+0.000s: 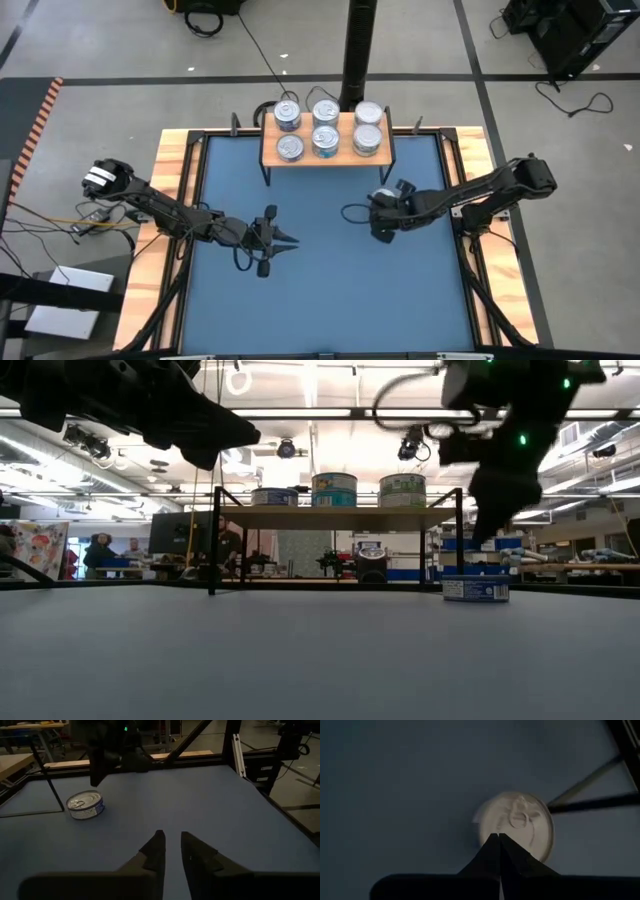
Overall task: Stack canned seafood by type on shelf
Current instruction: Stack the blue tuna can on top of the blue tuna can on the shelf
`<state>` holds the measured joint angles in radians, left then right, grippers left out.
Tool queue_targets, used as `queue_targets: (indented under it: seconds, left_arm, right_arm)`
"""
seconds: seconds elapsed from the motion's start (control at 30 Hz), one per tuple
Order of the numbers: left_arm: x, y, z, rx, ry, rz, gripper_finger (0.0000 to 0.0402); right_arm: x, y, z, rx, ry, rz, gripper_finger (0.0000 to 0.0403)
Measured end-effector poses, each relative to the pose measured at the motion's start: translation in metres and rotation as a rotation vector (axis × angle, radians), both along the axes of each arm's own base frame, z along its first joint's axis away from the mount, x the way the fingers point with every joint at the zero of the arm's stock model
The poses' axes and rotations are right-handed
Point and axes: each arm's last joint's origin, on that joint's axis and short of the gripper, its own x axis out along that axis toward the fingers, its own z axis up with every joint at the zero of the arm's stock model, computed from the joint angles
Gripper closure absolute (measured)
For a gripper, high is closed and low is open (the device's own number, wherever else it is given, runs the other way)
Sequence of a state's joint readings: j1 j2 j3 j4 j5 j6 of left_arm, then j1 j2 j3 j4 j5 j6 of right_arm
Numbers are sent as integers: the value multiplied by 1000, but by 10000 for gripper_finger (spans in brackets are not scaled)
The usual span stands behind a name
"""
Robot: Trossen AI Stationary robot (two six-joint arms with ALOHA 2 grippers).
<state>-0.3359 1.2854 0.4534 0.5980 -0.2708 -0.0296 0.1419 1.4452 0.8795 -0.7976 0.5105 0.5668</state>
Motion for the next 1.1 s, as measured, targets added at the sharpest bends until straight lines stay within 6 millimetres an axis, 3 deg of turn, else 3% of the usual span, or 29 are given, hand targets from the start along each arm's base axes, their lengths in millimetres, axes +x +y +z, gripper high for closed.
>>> queue_targets:
  seconds: [0.27,0.5,0.9,1.1]
  left_arm:
    - [0,0,-1,1,10,-10,374]
    - [-1,0,-3,9,33,-15,398]
    - [-1,0,-4,11,41,-14,398]
    - [-1,0,-4,9,43,-23,398]
  right_arm:
    - [-18,-16,-31,-47,65,-97,402]
    - [-22,-20,-47,24,34,-83,402]
    - [3,7,-34,275,-125,123,403]
    - [12,22,-9,188,-131,158,402]
